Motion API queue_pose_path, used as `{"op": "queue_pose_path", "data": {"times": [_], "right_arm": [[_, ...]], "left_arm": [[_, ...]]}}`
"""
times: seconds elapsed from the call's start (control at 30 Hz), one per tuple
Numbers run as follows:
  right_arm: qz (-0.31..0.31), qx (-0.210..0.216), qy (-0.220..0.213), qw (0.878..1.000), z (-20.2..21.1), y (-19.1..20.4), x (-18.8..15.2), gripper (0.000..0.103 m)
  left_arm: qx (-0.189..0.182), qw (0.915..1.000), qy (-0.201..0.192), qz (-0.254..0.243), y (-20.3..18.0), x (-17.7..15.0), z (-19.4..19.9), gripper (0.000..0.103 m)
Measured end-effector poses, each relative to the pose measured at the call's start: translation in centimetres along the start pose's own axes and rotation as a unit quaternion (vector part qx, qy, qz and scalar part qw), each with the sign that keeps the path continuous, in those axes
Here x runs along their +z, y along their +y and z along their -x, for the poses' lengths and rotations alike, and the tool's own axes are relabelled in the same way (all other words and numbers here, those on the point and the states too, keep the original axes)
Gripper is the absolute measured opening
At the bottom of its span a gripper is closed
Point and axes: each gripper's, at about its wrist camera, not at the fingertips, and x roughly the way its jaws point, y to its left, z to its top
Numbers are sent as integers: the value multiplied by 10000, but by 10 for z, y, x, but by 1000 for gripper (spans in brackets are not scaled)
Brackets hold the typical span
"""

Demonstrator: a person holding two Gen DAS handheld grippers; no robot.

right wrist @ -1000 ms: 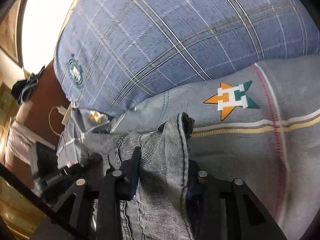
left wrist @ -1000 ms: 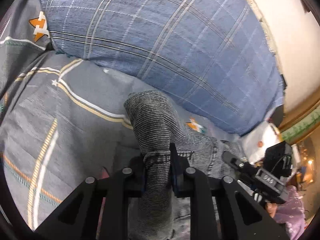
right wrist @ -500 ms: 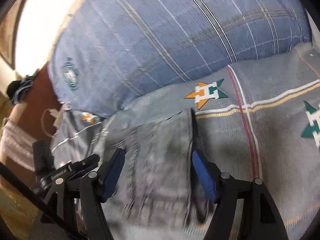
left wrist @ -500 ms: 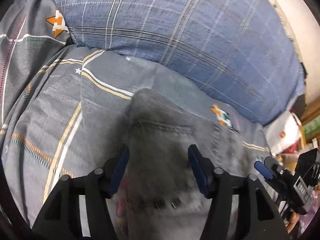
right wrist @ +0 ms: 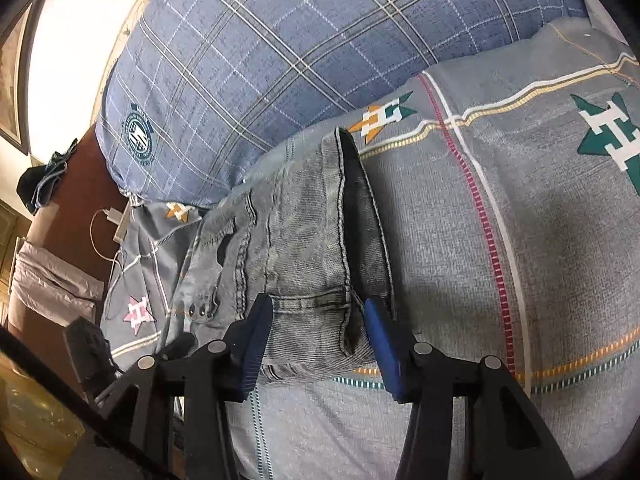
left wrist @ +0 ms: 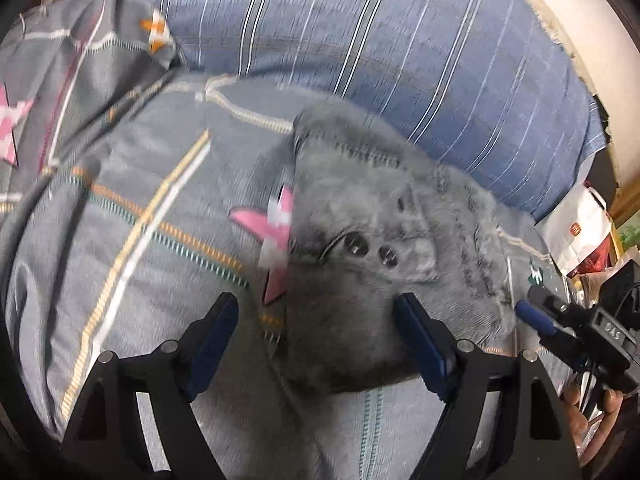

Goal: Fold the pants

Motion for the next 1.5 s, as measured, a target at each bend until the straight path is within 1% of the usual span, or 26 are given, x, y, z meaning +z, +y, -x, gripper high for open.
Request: {"op": "queue_pose_path", "data": {"times": [0.07, 0.13, 0.23, 0.33, 0.37, 0.47, 0.57, 0.6, 0.67, 0.7, 0.73, 0.77, 0.8, 0.83, 0.87, 0.9, 0.97, 1.03, 1.13, 1.2, 1.27, 1.3, 1.33, 1.4, 1.43, 1.5], "right_arm": [[-92, -31, 61, 9999, -4, -4, 0, 53], [-91, 88, -24, 9999, 1, -3, 2, 52], [142, 132, -70, 9998, 6, 8, 3, 52], [175, -196, 264, 9993, -15, 7, -3, 51], [222, -324, 288, 9988, -20, 7, -4, 51], [667, -731, 47, 9951, -17, 21, -6, 50], [800, -820, -49, 9934, -16, 25, -7, 51], [765, -890, 11, 9931, -19, 22, -7, 51], [629, -946, 209, 9933, -30, 14, -8, 51], [638, -961, 239, 9930, -33, 13, -8, 49], [770, -1076, 236, 9909, -32, 15, -8, 37], [896, -1231, 212, 9881, -30, 18, -9, 30], [940, -1240, 218, 9876, -28, 19, -10, 24], [1004, -1288, 253, 9862, -26, 23, -12, 19], [1071, -1356, 252, 9846, -24, 27, -14, 18], [1158, -1485, 249, 9818, -23, 33, -17, 17], [1250, -1611, 270, 9786, -25, 36, -23, 17], [1241, -1587, 368, 9788, -34, 30, -23, 17], [1269, -1542, 375, 9791, -35, 28, -19, 17], [1267, -1493, 294, 9802, -33, 27, -22, 20], [1149, -1411, 236, 9830, -26, 26, -20, 29], [1058, -1362, 125, 9849, -19, 26, -19, 46], [1001, -1288, -57, 9866, -9, 27, -19, 58], [1029, -1152, -359, 9873, 10, 32, -21, 64], [1023, -1092, -506, 9874, 19, 35, -26, 71], [968, -943, -651, 9887, 31, 36, -39, 78]], "left_arm": [[21, 9999, 126, -104, -4, -2, -8, 78], [24, 9997, 232, -70, -3, -7, -17, 76], [24, 9999, 164, -32, -3, -6, -21, 76], [6, 9999, 166, 46, 0, -7, -25, 76], [6, 9999, 146, 54, 0, -8, -24, 76], [120, 9998, -9, -137, -8, -10, -17, 72], [127, 9994, -91, -304, -14, -14, -11, 63], [100, 9994, -83, -332, -15, -14, -10, 60], [91, 9994, -57, -340, -16, -15, -11, 59], [103, 9993, -43, -347, -15, -15, -12, 59], [111, 9993, -42, -360, -15, -16, -13, 58], [80, 9992, -54, -383, -16, -16, -12, 51], [70, 9991, -69, -420, -18, -16, -10, 43], [147, 9985, -147, -505, -21, -17, -7, 39], [227, 9978, -219, -583, -24, -19, -4, 33], [286, 9972, -240, -642, -25, -20, -2, 32], [414, 9961, -267, -734, -24, -20, -6, 31], [753, 9908, -349, -1073, -27, -17, -16, 31], [948, 9870, -449, -1217, -33, -18, -19, 31], [908, 9877, -496, -1173, -32, -21, -16, 33], [901, 9885, -534, -1091, -29, -22, -11, 40], [929, 9883, -564, -1067, -28, -22, -8, 46], [1004, 9878, -615, -1017, -27, -22, -3, 50], [1083, 9860, -769, -1008, -29, -26, 10, 58], [1114, 9844, -869, -1047, -31, -30, 18, 61], [1243, 9799, -1084, -1123, -35, -39, 30, 81]]}}
